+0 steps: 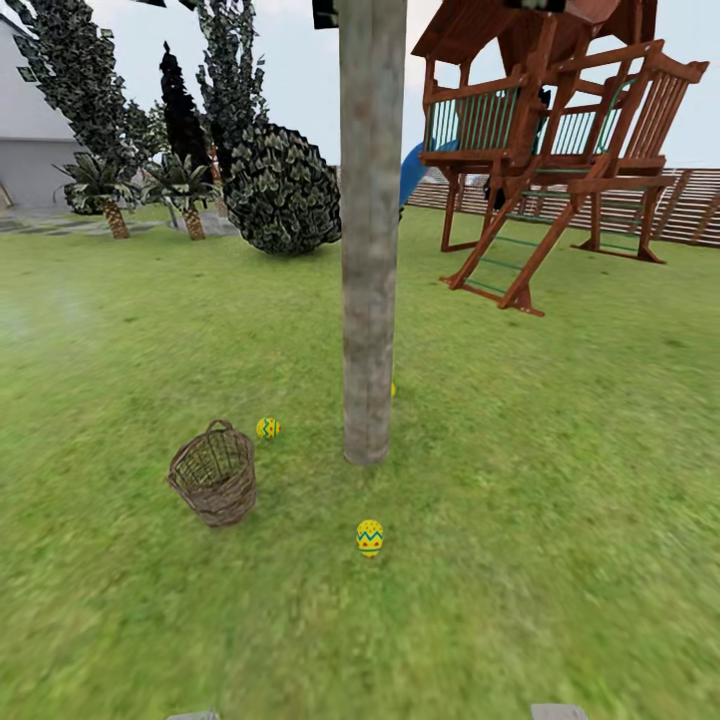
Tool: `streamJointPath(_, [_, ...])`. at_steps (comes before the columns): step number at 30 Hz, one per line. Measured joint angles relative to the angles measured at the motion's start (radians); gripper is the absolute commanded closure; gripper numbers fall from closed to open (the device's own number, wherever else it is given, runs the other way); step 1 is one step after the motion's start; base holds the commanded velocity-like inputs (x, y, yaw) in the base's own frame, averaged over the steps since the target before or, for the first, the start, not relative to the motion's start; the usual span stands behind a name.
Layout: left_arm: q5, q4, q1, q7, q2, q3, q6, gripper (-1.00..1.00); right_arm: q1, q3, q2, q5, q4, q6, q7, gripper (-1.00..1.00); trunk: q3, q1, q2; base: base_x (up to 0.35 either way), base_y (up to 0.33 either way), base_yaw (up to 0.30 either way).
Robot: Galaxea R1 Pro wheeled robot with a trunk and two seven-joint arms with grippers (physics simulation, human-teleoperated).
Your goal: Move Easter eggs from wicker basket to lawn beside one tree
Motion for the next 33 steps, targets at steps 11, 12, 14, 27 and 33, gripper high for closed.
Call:
streamJointPath(11, [0.0,0.0,0.079,0.022,-0.068,0.0,-0.004,-1.0,0.034,-0.002,0.0,-0.002,0.0,-0.003,0.001,-1.0,0.018,0.0,0.0,0.0,0.0,0.0])
streamJointPath(12, [-0.001,0.0,0.087,0.054,-0.068,0.0,-0.004,-1.0,0.04,-0.003,0.0,-0.003,0.0,-0.004,0.001,-1.0,0.019,0.0,0.0,0.0,0.0,0.0])
streamJointPath(14, [-0.001,0.0,0.094,0.099,-0.069,0.0,-0.004,-1.0,0.045,-0.003,0.0,-0.003,0.0,-0.004,0.001,-1.0,0.023,0.0,0.0,0.0,0.0,0.0])
streamJointPath(27, [0.02,0.0,0.159,0.279,-0.07,0.001,-0.045,-1.0,0.083,-0.005,0.0,-0.106,0.0,-0.009,0.003,-1.0,0.044,0.0,0.0,0.0,0.0,0.0])
streamJointPath(33, [0.02,0.0,0.175,0.284,-0.069,0.003,-0.05,-1.0,0.093,-0.003,0.002,-0.106,-0.001,-0.009,0.003,-1.0,0.053,0.0,0.0,0.0,0.0,0.0])
